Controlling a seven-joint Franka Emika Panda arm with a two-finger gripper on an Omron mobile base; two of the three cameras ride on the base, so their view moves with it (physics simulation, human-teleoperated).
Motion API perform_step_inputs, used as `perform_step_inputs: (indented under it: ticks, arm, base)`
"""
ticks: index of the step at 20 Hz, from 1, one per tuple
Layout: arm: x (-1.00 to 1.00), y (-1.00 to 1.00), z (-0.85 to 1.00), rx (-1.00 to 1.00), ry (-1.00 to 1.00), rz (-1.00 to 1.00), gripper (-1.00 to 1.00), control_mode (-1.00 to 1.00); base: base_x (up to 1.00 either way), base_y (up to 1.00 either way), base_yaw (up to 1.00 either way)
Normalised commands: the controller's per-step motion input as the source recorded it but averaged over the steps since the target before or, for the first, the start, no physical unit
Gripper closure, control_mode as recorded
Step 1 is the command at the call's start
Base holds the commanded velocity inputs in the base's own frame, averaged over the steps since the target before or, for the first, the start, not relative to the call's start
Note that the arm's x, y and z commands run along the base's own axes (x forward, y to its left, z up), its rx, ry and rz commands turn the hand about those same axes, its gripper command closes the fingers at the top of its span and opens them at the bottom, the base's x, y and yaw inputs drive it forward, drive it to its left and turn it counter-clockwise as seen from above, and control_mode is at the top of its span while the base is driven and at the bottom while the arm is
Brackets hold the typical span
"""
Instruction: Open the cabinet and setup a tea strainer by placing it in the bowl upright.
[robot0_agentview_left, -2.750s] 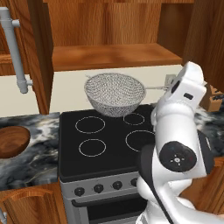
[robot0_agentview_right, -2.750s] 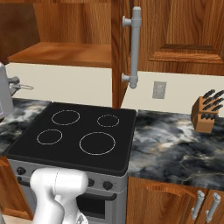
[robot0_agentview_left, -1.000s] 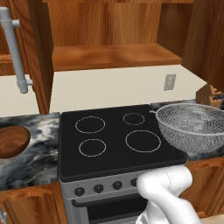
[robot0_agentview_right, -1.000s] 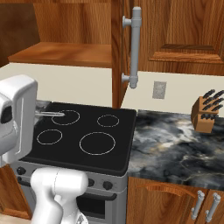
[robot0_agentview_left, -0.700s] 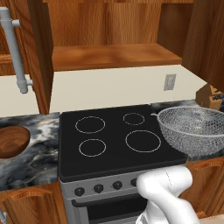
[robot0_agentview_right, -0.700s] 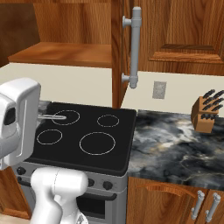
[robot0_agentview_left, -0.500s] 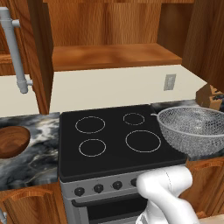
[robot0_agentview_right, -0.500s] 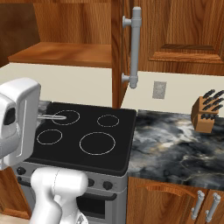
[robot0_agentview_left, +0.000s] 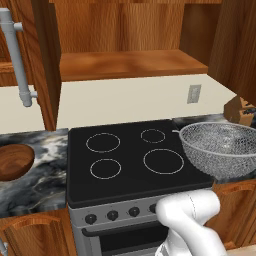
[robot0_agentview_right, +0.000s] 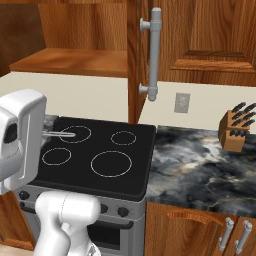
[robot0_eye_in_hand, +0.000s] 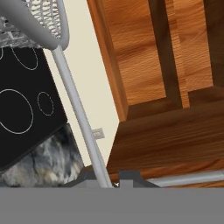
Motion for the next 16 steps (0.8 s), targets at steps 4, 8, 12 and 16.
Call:
perform_step_inputs:
  ticks: [4, 8, 12, 16]
  arm:
    - [-0.11, 0.00, 0.00, 0.00, 0.00, 0.00, 1.00, -1.00]
    - [0.00, 0.00, 0.00, 0.00, 0.00, 0.00, 1.00, 1.00]
    - [0.00, 0.00, 0.00, 0.00, 0.00, 0.00, 1.00, 1.00]
    - [0.00, 0.00, 0.00, 0.00, 0.00, 0.00, 1.00, 1.00]
  base:
    - [0.00, 0.00, 0.00]
    - [-0.34, 0.00, 0.00]
    - [-0.55, 0.06, 0.00]
    - [-0.54, 0.17, 0.00]
